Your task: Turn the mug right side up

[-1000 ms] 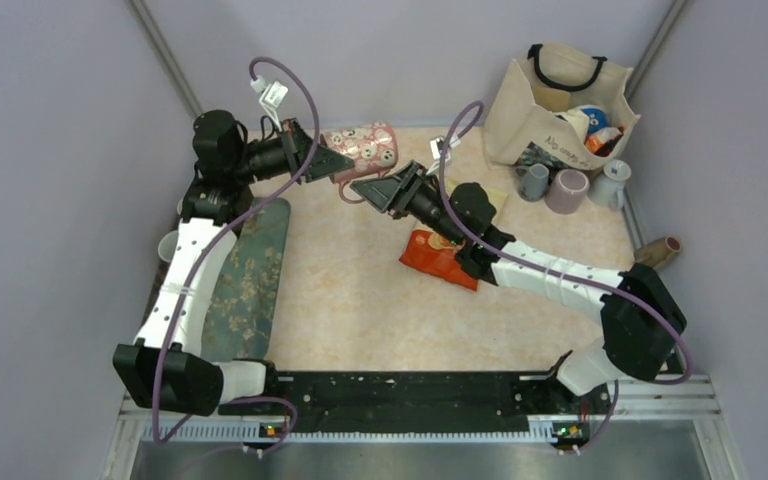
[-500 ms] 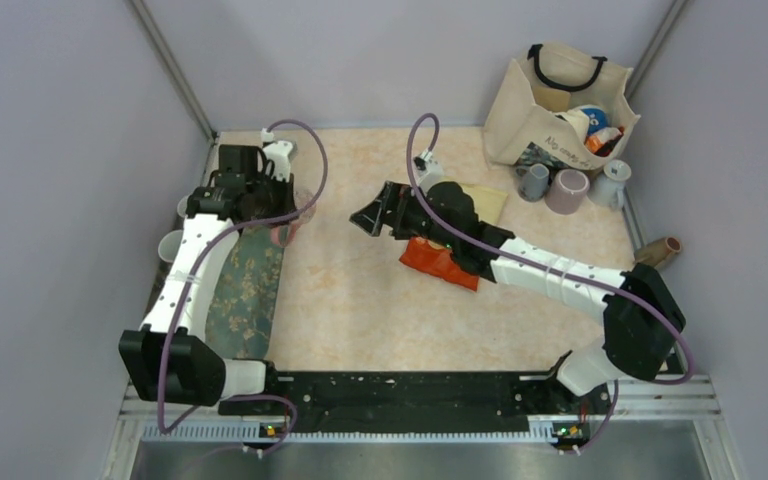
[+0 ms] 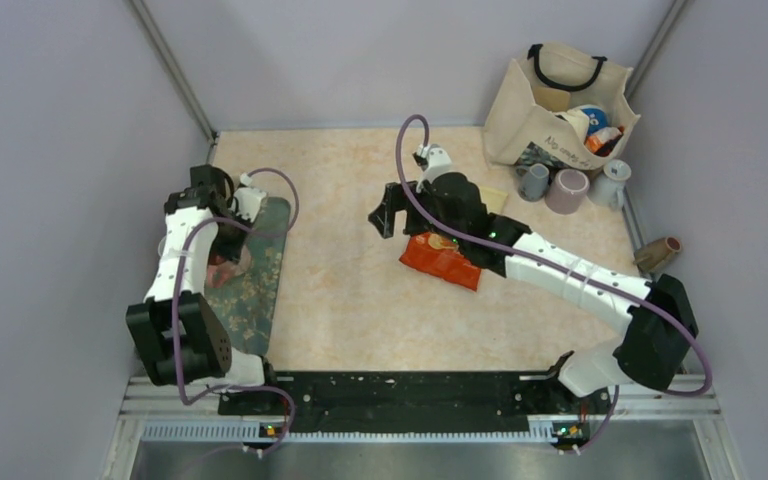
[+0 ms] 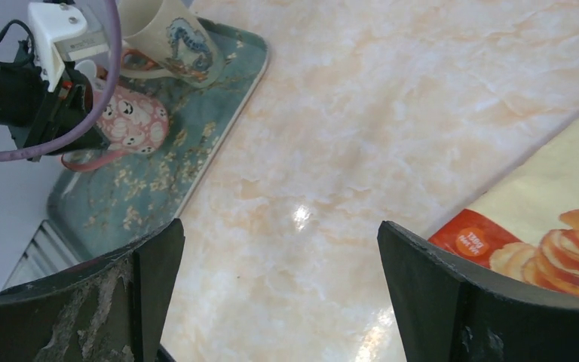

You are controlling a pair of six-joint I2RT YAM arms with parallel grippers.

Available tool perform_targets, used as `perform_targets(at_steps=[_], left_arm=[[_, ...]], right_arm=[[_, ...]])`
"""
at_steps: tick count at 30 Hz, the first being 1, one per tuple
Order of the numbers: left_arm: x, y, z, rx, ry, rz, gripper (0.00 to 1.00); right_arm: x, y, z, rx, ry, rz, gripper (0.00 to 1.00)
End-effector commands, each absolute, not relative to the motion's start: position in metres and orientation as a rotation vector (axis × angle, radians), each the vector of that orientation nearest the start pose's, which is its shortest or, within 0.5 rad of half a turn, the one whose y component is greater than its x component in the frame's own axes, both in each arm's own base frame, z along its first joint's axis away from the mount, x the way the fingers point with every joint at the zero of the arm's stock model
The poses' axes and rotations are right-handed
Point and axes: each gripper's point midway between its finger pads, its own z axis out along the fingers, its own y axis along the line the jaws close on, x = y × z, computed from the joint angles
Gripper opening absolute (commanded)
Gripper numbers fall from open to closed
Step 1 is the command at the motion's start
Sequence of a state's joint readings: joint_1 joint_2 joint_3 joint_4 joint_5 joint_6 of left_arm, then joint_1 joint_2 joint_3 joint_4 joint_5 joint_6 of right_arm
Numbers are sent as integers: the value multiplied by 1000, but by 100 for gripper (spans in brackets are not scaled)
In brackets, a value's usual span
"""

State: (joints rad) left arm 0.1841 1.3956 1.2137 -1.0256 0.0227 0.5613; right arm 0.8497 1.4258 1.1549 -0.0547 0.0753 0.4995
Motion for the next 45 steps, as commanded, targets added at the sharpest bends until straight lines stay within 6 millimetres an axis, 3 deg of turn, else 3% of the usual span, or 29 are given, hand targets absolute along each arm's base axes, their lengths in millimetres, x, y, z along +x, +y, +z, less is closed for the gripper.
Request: perform_targets(at_steps=[1, 5, 9, 14, 20, 24, 32, 38, 45], left_arm=[[290, 78, 140, 654, 2719, 170, 0], [299, 82, 131, 650, 2722, 168, 0], [311, 88, 127, 626, 2711, 195, 1], [320, 86, 126, 614, 2697, 177, 26], [324, 76, 156, 614, 2619, 137, 48], [320, 61, 179, 655, 2565, 44, 62], [301, 32, 216, 689, 2481, -111, 66], [289, 7, 231, 684, 2389, -221, 69], [287, 3, 241, 672, 2361, -221, 69]], right_arm=[[310, 325, 295, -303, 1874, 708, 99], [328, 283, 286, -235, 1923, 493, 99], [348, 211, 271, -11, 1927, 199, 99], [369, 134, 251, 190, 1896, 21, 99], [401, 69, 224, 299, 1944, -97, 98], [435, 49, 207, 269, 1977, -141, 95], [492, 21, 166, 103, 2116, -231, 83], [516, 6, 140, 59, 2180, -295, 81], [530, -10, 118, 18, 2232, -366, 87]])
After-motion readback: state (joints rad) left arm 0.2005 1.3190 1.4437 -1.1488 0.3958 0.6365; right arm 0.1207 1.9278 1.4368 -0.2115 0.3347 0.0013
